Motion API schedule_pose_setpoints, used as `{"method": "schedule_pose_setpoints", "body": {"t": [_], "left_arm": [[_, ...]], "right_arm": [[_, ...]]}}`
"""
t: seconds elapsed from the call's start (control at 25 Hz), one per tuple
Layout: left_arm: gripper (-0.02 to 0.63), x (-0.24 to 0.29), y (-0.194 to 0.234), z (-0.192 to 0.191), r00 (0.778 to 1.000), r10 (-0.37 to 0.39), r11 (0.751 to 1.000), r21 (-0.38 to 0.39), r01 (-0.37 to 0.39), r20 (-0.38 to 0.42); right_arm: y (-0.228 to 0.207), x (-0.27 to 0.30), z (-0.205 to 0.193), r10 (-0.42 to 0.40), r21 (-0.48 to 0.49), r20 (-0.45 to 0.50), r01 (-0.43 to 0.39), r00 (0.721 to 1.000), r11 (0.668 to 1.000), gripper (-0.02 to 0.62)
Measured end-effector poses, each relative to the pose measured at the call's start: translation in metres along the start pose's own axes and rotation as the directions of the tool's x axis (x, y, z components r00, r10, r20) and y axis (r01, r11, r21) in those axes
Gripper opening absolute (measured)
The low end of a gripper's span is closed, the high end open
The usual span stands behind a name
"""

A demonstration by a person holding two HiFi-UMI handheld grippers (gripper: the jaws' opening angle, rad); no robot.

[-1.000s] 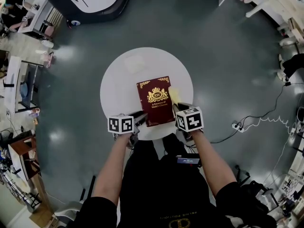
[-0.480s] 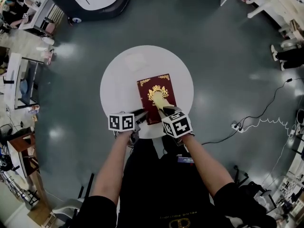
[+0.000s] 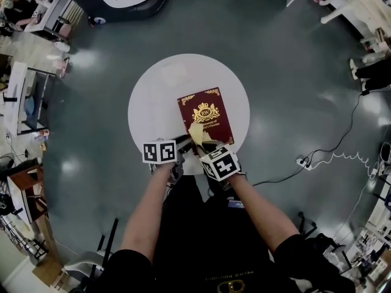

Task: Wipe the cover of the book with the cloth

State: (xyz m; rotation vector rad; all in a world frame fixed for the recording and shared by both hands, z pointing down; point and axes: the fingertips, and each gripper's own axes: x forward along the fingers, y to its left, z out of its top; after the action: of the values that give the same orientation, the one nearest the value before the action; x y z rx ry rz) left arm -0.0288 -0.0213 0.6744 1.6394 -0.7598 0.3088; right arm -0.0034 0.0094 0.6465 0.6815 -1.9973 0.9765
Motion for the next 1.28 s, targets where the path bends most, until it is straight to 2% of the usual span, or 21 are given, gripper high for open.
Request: {"method": "schedule_pose_setpoints", "body": {"t": [0.28,0.52,0.88,1.28], "left_arm": [[0.146,0.001,0.001,-0.001,1.0,-0.006,1.0,-0.014,0.006,0.008],[0.146,0.0,0.001,-0.001,1.0,-0.003,1.0,0.011,0.003,0.004],[0.146,0.0,0.001,-0.001,1.0,0.0,1.0,0.016,0.0,-0.002],[0.146,0.0,0.002,-0.001,1.0,0.004,1.0,0.022,-0.004,-0.006]], "right_arm": [[0.002,0.008,-0.005,0.011,0.016,-0.007,-0.011,1.0,1.0,0.078],[-0.004,0.006,-0.005,0.02,0.031,0.0,-0.02,1.0,0.999,0.078],[-0.03,-0.007,-0.005,-0.023,0.044,0.016,0.022,1.0,0.999,0.078],[-0.072,-0.029,-0.01,-0.095,0.107,0.038,0.091,0.995,0.99,0.078]]}}
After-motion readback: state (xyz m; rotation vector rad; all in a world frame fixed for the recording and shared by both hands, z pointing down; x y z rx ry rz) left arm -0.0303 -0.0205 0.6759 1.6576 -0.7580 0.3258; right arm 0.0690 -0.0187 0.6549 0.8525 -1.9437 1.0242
